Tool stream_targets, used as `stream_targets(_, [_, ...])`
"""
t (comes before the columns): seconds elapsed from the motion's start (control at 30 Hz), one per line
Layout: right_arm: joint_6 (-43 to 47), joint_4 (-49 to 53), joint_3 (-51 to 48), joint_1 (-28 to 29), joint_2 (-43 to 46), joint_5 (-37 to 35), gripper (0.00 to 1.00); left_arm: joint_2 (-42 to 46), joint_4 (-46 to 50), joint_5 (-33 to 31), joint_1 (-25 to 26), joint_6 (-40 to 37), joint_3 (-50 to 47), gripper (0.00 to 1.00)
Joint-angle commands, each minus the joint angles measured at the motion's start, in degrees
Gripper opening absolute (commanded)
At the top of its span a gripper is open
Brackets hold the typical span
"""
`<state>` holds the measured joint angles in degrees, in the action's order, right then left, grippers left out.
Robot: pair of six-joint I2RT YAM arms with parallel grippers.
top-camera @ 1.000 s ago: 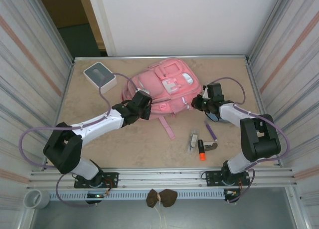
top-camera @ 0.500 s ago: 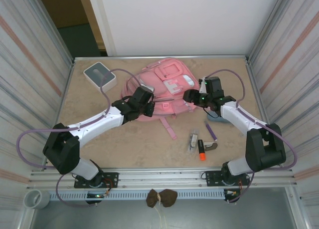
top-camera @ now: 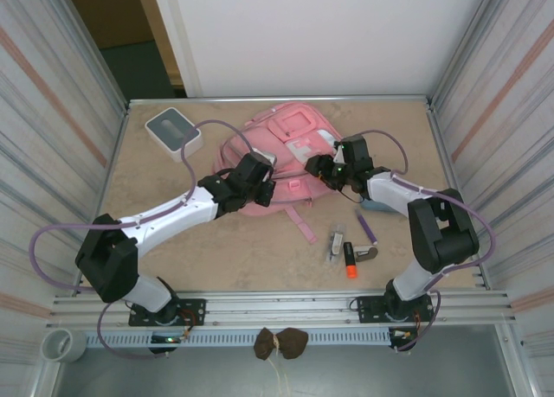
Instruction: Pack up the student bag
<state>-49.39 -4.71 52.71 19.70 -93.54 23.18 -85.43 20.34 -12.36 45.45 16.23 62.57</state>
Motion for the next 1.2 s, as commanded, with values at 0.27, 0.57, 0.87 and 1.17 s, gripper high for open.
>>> stream_targets(0.27, [7.2,2.1,1.1,-5.4,0.8,-6.4,0.01,3.8,1.9,-2.0,-1.5,-3.2,-1.5,0.0])
stream_targets(0.57, [15.6,7.5,7.5,-8.9,-3.2,2.7,0.02,5.5,0.9,1.4,-8.2,-4.8,-4.7,0.0])
stream_targets(0.87, [21.4,20.1,16.4,-9.0,-3.5,-1.1,0.32,6.5,-3.1,11.4,-6.7,-1.5,-2.0,0.0])
stream_targets(1.17, [28.0,16.7,1.9,-1.6,14.1,0.1,0.64,4.1,-3.3,11.8,-4.3,-1.1,1.1,0.0])
